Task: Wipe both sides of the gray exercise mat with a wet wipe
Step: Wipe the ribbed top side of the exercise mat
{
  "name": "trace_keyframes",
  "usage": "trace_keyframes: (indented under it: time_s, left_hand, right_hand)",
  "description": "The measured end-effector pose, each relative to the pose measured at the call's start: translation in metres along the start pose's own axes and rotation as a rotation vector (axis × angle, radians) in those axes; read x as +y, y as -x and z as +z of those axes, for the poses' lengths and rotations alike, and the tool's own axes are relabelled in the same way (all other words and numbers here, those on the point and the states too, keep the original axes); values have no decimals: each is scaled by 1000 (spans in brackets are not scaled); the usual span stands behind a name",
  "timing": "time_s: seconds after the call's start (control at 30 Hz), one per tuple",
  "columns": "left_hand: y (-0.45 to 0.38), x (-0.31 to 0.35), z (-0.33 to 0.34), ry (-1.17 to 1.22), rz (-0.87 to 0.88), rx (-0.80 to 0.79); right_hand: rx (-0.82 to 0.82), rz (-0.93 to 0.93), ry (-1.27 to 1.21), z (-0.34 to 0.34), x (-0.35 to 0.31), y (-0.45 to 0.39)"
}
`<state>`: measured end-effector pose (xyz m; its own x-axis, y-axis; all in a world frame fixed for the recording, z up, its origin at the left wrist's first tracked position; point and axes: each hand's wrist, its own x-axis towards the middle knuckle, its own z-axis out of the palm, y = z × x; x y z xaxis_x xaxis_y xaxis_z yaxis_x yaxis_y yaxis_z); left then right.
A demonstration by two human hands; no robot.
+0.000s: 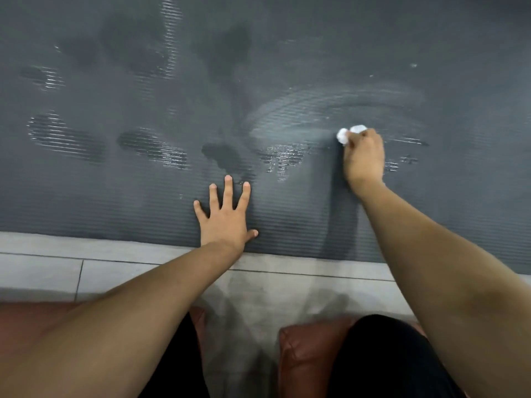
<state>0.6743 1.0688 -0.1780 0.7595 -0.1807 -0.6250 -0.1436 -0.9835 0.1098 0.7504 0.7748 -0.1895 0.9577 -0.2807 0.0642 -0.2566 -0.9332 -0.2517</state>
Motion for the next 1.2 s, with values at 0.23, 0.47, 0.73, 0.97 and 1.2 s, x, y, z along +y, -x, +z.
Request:
trace_keyframes:
  time_s: [0.23,0.47,0.73,0.97,1.2]
  left_hand:
    - [-2,1,-1,0,-24,-12]
    - [-2,1,-1,24,-28,-6]
    - [-2,-1,-1,-22,-11,-7]
    - [1,10,-11,-72,-38,18]
    - [-9,55,-28,-266,313,-157]
  right_hand:
    - [46,139,-71,15,-22,18]
    - [-167,-338,-210,56,-161,78]
    - [93,325,-29,-26,95,42]
    - [96,328,-258,-3,24,44]
    - [-5,-212,-218,24,-29,59]
